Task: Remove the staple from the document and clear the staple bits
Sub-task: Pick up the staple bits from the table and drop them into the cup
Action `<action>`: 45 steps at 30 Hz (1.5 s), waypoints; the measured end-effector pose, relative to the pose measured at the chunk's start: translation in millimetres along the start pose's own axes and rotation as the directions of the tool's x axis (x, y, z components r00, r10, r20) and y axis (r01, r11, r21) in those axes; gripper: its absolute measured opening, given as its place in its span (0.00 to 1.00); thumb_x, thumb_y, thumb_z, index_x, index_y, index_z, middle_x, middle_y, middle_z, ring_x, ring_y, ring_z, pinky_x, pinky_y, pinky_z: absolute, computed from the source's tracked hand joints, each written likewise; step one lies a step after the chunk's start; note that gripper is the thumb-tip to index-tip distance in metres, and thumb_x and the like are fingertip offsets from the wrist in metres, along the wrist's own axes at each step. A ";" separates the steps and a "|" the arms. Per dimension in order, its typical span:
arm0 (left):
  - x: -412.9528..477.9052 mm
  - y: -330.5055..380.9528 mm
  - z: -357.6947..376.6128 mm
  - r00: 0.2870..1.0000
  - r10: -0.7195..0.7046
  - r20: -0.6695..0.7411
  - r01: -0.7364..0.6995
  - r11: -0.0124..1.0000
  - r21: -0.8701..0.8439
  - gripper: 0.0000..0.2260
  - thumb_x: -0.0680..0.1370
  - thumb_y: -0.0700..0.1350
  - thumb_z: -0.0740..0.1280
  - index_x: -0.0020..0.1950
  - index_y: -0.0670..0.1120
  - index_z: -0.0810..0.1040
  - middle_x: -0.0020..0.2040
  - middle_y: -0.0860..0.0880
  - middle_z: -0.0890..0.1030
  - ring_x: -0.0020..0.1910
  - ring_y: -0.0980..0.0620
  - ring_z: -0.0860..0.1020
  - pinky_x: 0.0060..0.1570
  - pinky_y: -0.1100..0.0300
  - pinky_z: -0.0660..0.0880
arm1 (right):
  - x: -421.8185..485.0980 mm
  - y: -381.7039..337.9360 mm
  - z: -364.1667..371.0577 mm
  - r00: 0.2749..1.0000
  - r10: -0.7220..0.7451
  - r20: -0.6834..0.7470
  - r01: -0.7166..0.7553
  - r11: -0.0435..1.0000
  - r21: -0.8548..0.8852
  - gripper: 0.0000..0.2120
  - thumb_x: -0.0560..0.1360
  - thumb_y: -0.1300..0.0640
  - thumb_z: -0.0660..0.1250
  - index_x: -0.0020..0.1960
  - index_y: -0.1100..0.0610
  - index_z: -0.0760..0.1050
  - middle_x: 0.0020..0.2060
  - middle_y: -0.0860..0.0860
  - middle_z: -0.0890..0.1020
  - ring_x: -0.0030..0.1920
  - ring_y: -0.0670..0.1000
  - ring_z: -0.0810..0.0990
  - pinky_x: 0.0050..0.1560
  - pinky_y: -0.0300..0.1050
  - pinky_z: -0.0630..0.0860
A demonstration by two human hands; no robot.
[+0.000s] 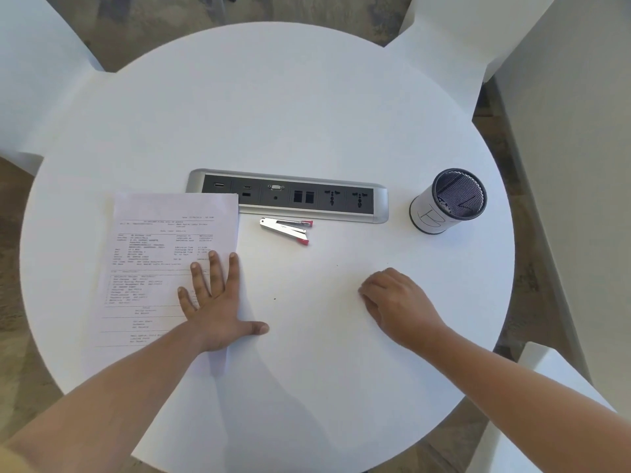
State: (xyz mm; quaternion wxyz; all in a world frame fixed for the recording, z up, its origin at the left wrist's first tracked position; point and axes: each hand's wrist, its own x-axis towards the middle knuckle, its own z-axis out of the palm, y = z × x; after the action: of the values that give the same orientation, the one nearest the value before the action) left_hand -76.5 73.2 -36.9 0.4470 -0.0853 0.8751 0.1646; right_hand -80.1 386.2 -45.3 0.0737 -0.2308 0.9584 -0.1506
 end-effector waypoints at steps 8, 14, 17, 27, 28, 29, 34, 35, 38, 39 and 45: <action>-0.7 0.8 0.5 1.000 -0.002 0.001 0.002 1.000 -0.010 0.63 0.67 0.67 0.73 0.72 0.57 0.19 0.68 0.50 0.14 0.70 0.40 0.18 0.72 0.35 0.31 | -3.3 -0.3 -13.8 0.918 0.397 0.019 -0.394 0.904 0.165 0.10 0.73 0.65 0.67 0.51 0.58 0.83 0.45 0.53 0.83 0.42 0.56 0.82 0.45 0.50 0.80; -0.2 0.3 0.9 1.000 -0.003 -0.008 0.003 1.000 -0.014 0.63 0.67 0.67 0.74 0.71 0.57 0.19 0.68 0.51 0.14 0.71 0.41 0.19 0.72 0.35 0.32 | 3.3 -20.1 -3.6 0.908 0.408 0.097 -0.416 0.906 0.082 0.08 0.74 0.55 0.68 0.47 0.60 0.78 0.44 0.55 0.78 0.42 0.58 0.78 0.42 0.50 0.77; 0.4 0.1 1.5 1.000 -0.005 -0.010 0.004 1.000 -0.010 0.64 0.67 0.67 0.74 0.71 0.58 0.18 0.68 0.51 0.14 0.71 0.41 0.19 0.73 0.35 0.32 | 3.5 -31.8 5.7 0.930 0.355 0.091 -0.357 0.934 0.009 0.03 0.72 0.61 0.70 0.44 0.60 0.77 0.40 0.54 0.77 0.38 0.57 0.76 0.35 0.49 0.75; 0.9 -0.6 2.2 1.000 0.003 -0.015 -0.003 1.000 -0.012 0.64 0.66 0.68 0.74 0.70 0.58 0.18 0.69 0.51 0.15 0.71 0.41 0.19 0.72 0.35 0.33 | 11.6 -36.1 14.1 0.926 0.352 0.134 -0.341 0.935 -0.096 0.08 0.62 0.72 0.66 0.32 0.60 0.73 0.28 0.54 0.74 0.25 0.56 0.67 0.22 0.47 0.69; 1.0 -0.8 2.2 1.000 0.003 -0.015 -0.003 1.000 -0.012 0.64 0.66 0.68 0.74 0.70 0.58 0.18 0.69 0.51 0.15 0.71 0.41 0.19 0.72 0.35 0.33 | 12.8 -35.1 13.8 0.927 0.349 0.140 -0.338 0.936 -0.094 0.07 0.62 0.71 0.66 0.33 0.60 0.74 0.29 0.54 0.75 0.25 0.57 0.69 0.23 0.47 0.70; 1.0 -1.0 2.1 1.000 0.003 -0.014 -0.003 1.000 -0.011 0.64 0.66 0.68 0.73 0.70 0.58 0.18 0.69 0.51 0.15 0.71 0.41 0.19 0.72 0.35 0.33 | 14.2 -34.1 13.5 0.927 0.344 0.148 -0.334 0.938 -0.091 0.06 0.63 0.70 0.66 0.34 0.60 0.74 0.30 0.54 0.76 0.26 0.58 0.71 0.24 0.48 0.72; 0.4 -0.3 1.0 1.000 0.004 -0.011 -0.004 1.000 -0.006 0.63 0.67 0.68 0.73 0.65 0.59 0.15 0.68 0.50 0.14 0.71 0.40 0.19 0.72 0.34 0.32 | 20.2 -32.8 2.3 0.859 0.484 0.169 -0.507 0.849 0.149 0.05 0.65 0.64 0.65 0.38 0.57 0.78 0.34 0.50 0.81 0.35 0.54 0.78 0.36 0.45 0.77; 0.2 -0.5 0.8 1.000 0.004 -0.010 -0.004 1.000 -0.007 0.63 0.67 0.68 0.73 0.64 0.59 0.14 0.68 0.51 0.14 0.71 0.40 0.19 0.72 0.34 0.32 | 21.4 -33.6 -2.9 0.802 0.564 0.195 -0.597 0.754 0.275 0.05 0.65 0.63 0.66 0.37 0.56 0.79 0.34 0.47 0.82 0.35 0.51 0.79 0.35 0.42 0.76; 0.0 -0.6 0.9 1.000 0.004 -0.008 -0.004 1.000 -0.011 0.64 0.66 0.68 0.73 0.64 0.59 0.15 0.67 0.51 0.13 0.71 0.41 0.19 0.72 0.34 0.32 | 25.5 -29.2 -17.6 0.605 0.722 0.336 -0.728 0.330 0.601 0.03 0.64 0.64 0.70 0.32 0.59 0.79 0.28 0.46 0.80 0.30 0.49 0.77 0.30 0.37 0.72; -0.1 -0.6 1.0 1.000 0.004 -0.008 -0.004 1.000 -0.010 0.64 0.66 0.68 0.73 0.64 0.59 0.15 0.67 0.51 0.13 0.71 0.41 0.19 0.72 0.34 0.32 | 27.2 -26.3 -23.4 0.566 0.730 0.382 -0.703 0.186 0.686 0.06 0.64 0.66 0.70 0.30 0.60 0.77 0.26 0.48 0.78 0.30 0.50 0.75 0.33 0.38 0.71; 0.5 -2.2 1.8 1.000 0.004 -0.010 -0.004 1.000 -0.019 0.63 0.67 0.68 0.73 0.68 0.58 0.16 0.67 0.51 0.13 0.71 0.40 0.20 0.72 0.34 0.32 | 40.4 -5.6 -80.8 0.549 0.749 0.370 -0.370 -0.180 0.912 0.11 0.72 0.72 0.69 0.34 0.61 0.77 0.32 0.53 0.76 0.31 0.45 0.75 0.34 0.32 0.78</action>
State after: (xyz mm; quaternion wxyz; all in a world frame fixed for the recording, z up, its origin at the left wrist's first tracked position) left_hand -74.8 71.8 -38.8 0.4416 -0.0887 0.8758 0.1736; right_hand -130.4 383.2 29.9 0.1111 0.3562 0.6175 -0.6924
